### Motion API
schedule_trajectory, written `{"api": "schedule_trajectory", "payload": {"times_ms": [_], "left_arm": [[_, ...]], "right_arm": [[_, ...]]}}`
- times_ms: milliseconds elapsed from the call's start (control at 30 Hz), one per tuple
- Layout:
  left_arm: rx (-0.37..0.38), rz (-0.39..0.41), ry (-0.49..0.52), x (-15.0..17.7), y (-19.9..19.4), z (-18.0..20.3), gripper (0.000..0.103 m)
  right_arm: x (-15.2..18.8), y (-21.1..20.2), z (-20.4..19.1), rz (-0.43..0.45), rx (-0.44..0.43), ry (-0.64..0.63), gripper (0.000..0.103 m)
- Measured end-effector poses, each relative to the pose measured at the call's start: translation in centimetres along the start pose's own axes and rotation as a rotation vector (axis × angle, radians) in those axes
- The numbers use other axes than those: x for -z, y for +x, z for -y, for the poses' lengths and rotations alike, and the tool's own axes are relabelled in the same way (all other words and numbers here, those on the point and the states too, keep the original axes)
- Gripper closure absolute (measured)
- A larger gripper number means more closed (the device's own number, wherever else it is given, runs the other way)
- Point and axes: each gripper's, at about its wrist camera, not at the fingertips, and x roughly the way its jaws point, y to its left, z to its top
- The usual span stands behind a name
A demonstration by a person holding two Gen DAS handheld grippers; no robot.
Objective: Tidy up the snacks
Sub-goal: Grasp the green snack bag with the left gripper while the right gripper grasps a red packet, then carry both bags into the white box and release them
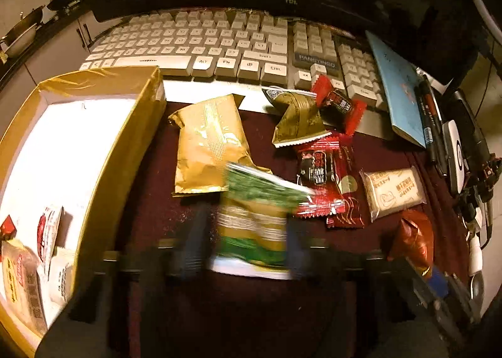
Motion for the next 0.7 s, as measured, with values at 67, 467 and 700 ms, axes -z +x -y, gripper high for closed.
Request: {"api": "schedule_trajectory", "payload": {"times_ms": [67, 467, 700], "left_arm": [[0.023, -0.001, -0.001, 0.7, -0.5, -0.2, 0.074], [0.222, 0.077, 0.011, 5.7, -8.2, -2.7, 0.075], [0.234, 0.108, -0.027, 5.8, -9.2, -5.0, 0.075]], "right_arm": [[0.0, -0.1, 0.0, 0.004, -0.002, 0.001, 0.069], [0.2, -0.1, -0.5, 0.013, -0.039, -0.033, 0.069], [0.1, -0.1, -0.4, 0.014, -0.030, -0.026, 0.069]]}}
